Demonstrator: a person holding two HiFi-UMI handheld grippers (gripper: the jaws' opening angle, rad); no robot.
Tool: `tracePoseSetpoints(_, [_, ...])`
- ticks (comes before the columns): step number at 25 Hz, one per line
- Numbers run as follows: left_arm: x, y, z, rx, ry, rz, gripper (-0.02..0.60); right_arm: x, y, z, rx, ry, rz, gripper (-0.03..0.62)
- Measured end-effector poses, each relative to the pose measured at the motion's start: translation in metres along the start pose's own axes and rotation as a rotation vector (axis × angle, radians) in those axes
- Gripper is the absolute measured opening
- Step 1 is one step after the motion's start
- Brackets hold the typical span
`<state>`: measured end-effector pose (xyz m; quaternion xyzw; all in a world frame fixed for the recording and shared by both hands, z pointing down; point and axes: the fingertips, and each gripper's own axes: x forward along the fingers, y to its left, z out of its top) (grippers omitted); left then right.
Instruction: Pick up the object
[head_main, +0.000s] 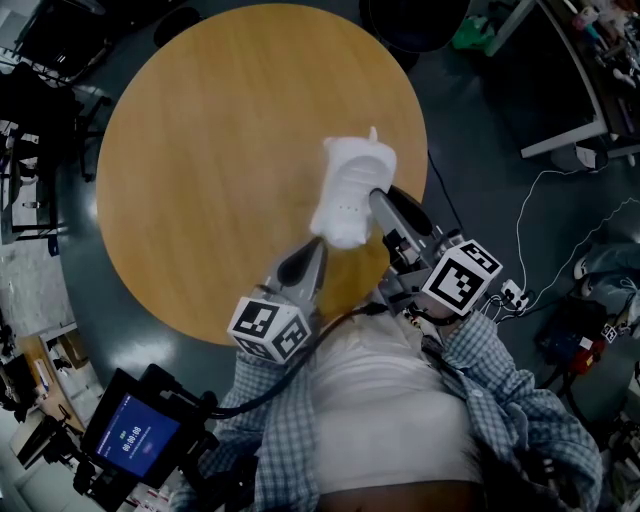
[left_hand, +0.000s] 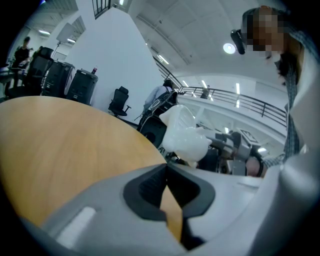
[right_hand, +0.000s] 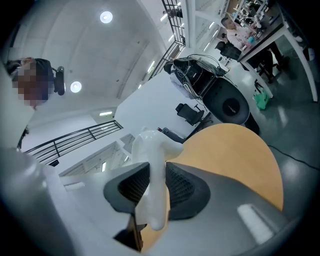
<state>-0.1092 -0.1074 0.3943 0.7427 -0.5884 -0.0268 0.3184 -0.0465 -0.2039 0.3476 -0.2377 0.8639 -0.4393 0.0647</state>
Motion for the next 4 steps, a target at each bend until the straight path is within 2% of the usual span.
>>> tracePoseSetpoints(4, [0.0002,-0.0005,-0.0008,0.002,0.003,-0.001,0.003,-0.0004,0.0000,-0.0012,0.000,0.002,0.002,0.106])
